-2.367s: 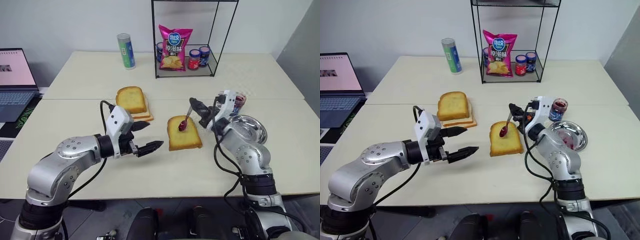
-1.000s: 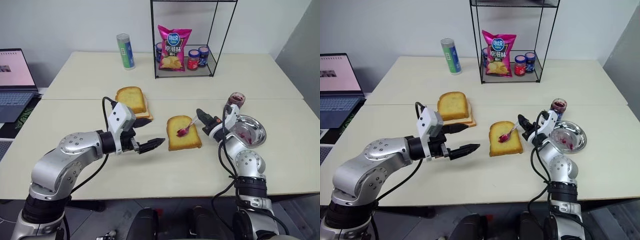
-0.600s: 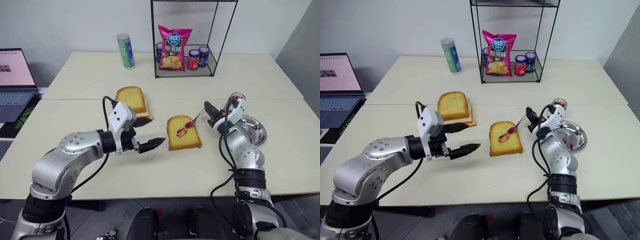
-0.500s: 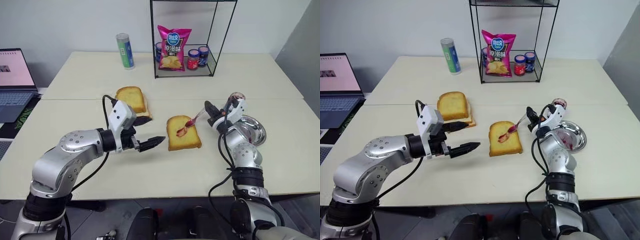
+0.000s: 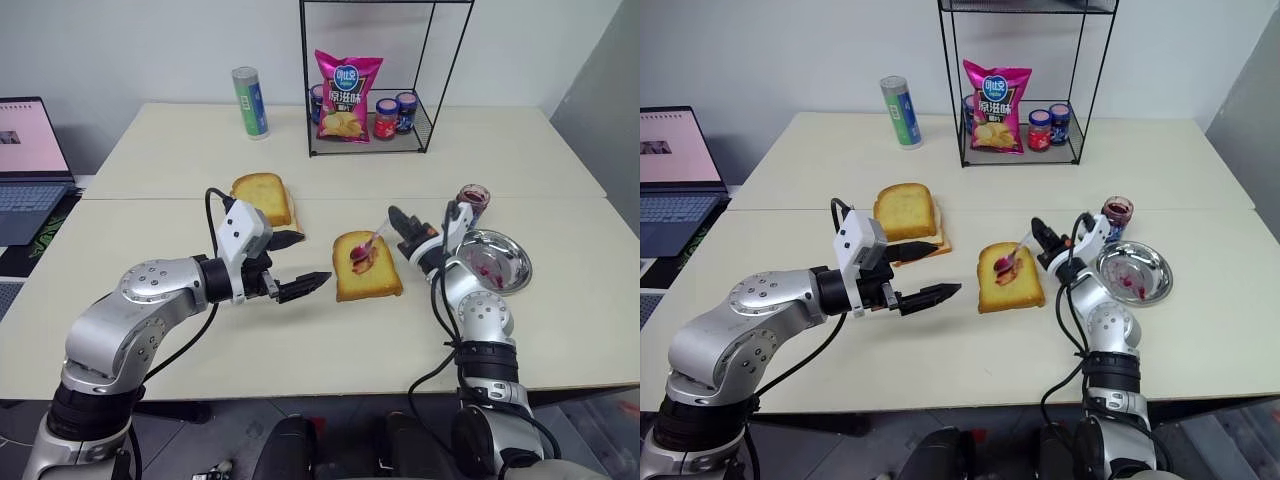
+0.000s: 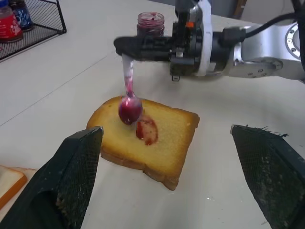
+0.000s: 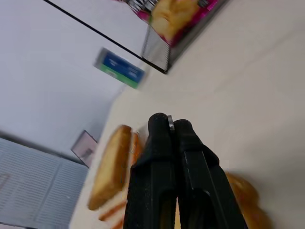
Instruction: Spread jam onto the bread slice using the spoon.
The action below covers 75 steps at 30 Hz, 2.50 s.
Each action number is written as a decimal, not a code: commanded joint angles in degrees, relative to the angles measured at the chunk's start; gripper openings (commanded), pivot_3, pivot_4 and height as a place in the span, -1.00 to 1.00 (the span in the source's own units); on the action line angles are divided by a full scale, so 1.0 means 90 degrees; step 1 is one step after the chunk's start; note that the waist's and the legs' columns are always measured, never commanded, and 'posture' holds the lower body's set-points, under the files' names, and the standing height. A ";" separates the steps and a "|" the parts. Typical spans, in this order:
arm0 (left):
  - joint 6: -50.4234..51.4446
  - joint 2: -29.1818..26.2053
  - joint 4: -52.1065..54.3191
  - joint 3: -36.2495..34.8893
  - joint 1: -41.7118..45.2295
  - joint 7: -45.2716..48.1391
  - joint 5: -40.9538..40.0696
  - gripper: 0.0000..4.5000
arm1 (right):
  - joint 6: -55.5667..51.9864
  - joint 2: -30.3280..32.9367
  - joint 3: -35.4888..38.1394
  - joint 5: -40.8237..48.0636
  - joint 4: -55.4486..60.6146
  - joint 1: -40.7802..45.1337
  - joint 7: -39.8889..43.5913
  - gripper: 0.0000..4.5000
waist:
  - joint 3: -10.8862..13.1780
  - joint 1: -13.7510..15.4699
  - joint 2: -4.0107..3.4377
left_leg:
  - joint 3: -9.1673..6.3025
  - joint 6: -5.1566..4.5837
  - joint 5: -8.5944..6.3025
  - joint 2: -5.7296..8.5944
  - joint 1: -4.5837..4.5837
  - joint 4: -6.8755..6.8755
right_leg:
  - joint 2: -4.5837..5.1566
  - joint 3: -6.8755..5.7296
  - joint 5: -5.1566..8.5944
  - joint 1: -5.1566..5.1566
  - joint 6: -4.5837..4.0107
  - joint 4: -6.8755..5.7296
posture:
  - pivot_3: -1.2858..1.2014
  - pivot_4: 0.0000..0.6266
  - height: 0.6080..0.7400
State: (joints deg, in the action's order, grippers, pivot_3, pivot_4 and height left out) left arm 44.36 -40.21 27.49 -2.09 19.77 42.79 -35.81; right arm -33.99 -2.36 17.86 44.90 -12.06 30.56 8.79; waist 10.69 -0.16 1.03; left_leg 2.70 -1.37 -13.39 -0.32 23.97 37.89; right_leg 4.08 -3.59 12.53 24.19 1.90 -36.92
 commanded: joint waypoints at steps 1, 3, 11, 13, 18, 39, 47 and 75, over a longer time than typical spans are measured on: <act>-0.0108 -0.0029 0.0196 -0.0081 -0.0027 -0.0020 0.0013 1.00 | 0.0069 0.0206 -0.0009 -0.0168 0.0174 -0.0100 0.0060 -0.99 | 0.0000 0.0000 0.0000 | 0.0001 0.0000 0.0000 0.0000 0.0000 0.0000 | 0.0000 0.0002 0.0000 0.0000 0.0000 0.0000 | 0.03 -0.52 1.00; -0.0109 -0.0038 0.0196 -0.0087 -0.0043 -0.0021 0.0013 1.00 | -0.0142 0.0360 0.0005 -0.0090 0.0411 -0.0244 0.0106 -0.99 | 0.0000 0.0009 0.0000 | 0.0000 0.0000 0.0000 0.0000 -0.0002 0.0002 | 0.0000 0.0001 0.0002 -0.0002 0.0003 -0.0001 | 0.03 -0.52 1.00; -0.0155 0.0020 0.0121 -0.0005 0.0027 -0.0018 0.0053 1.00 | -0.1132 0.0755 0.0116 0.0613 0.1492 -0.0821 0.0065 -0.99 | 0.0000 0.0017 0.0001 | -0.0001 0.0001 -0.0001 -0.0003 -0.0002 0.0001 | 0.0007 0.0000 0.0003 -0.0003 0.0005 0.0002 | 0.03 -0.52 1.00; -0.0165 0.0021 0.0084 0.0004 0.0054 0.0002 0.0059 1.00 | -0.1343 0.0837 0.0124 0.0792 0.1707 -0.0916 0.0048 -0.99 | 0.0000 0.0017 0.0001 | -0.0003 0.0001 -0.0001 -0.0007 -0.0001 0.0000 | 0.0007 -0.0002 0.0005 -0.0003 0.0003 0.0002 | 0.03 -0.52 1.00; -0.0216 0.0060 -0.0004 0.0077 0.0138 0.0061 0.0109 1.00 | -0.1612 0.0715 0.0183 0.1270 0.2083 -0.0944 -0.0155 -0.99 | 0.0000 0.0012 0.0001 | -0.0003 0.0003 -0.0002 -0.0015 -0.0001 0.0000 | 0.0004 -0.0005 0.0008 -0.0001 -0.0003 0.0002 | 0.03 -0.52 1.00; -0.0177 -0.0002 0.0166 -0.0077 -0.0057 -0.0023 0.0037 1.00 | -0.1234 0.0840 -0.0012 0.0832 0.1451 -0.0877 0.0141 -0.99 | 0.0000 0.0010 0.0000 | 0.0001 0.0008 -0.0005 -0.0017 -0.0001 0.0001 | -0.0002 -0.0001 0.0008 0.0001 -0.0003 0.0003 | 0.03 -0.52 1.00; -0.0336 0.0157 -0.0100 0.0149 0.0347 0.0109 0.0127 1.00 | -0.1321 0.0745 0.0652 0.1872 0.2335 -0.0537 -0.0818 -0.99 | 0.0000 0.0008 0.0000 | 0.0000 0.0009 -0.0005 -0.0021 0.0001 0.0000 | -0.0003 -0.0003 0.0008 0.0004 -0.0004 0.0004 | 0.03 -0.52 1.00; -0.1811 0.1635 -0.1605 0.2146 0.2195 0.1216 0.1678 1.00 | 0.1116 0.2704 0.2158 0.0472 -0.0691 -0.0576 -0.0097 -0.99 | 0.0003 0.0002 -0.0002 | 0.0031 0.0006 -0.0008 -0.0031 -0.0007 0.0002 | -0.0055 0.0030 0.0006 0.0005 0.0003 0.0005 | 0.03 -0.52 1.00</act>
State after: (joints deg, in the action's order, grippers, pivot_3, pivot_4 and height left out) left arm 28.27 -25.80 11.21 18.48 38.57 54.28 -20.86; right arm -27.46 21.99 36.42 50.23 -15.05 24.02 4.97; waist 10.72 -0.14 1.01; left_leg 2.97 -1.32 -13.46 -0.60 23.91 37.91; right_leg 3.59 -3.31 12.58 24.22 1.93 -36.87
